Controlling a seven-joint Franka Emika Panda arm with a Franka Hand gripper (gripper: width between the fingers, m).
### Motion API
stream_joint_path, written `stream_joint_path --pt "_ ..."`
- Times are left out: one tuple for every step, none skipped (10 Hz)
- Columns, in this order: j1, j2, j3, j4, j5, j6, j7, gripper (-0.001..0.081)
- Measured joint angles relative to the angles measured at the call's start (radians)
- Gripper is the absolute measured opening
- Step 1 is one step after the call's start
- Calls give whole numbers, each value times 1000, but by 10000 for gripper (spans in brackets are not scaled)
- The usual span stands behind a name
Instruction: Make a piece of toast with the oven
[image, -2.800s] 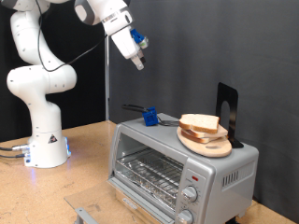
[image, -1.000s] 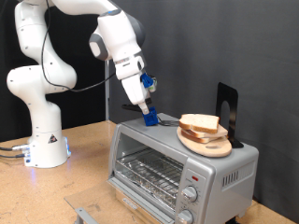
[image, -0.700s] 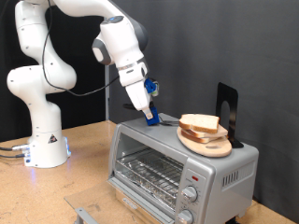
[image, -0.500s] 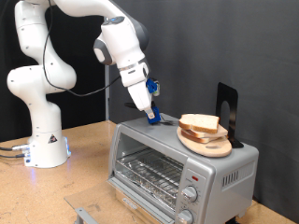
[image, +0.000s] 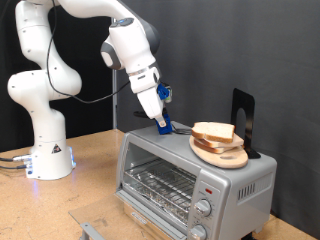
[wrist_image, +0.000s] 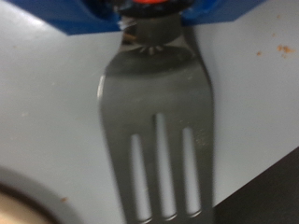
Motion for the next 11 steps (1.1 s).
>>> stream_joint_path --pt "-5 -6 -4 7 3 3 17 805" --pt "-5 -15 -13 15 13 2 18 805" --pt "-5 -23 -22 24 17 -7 14 805" --pt "-5 -31 -29 32 15 -36 7 805" --pt "-5 -38 -33 39 4 -76 4 805" --pt "-7 -43 -33 45 -27 -120 6 805" --pt "-10 -45 -32 49 -63 -163 11 805" --pt "-10 -46 -29 50 -90 -184 17 805" --pt "-12 -46 -22 49 -112 -186 28 805" --pt "-16 -46 -9 44 -136 -172 47 805" --pt "-20 -46 5 38 -154 -151 64 805"
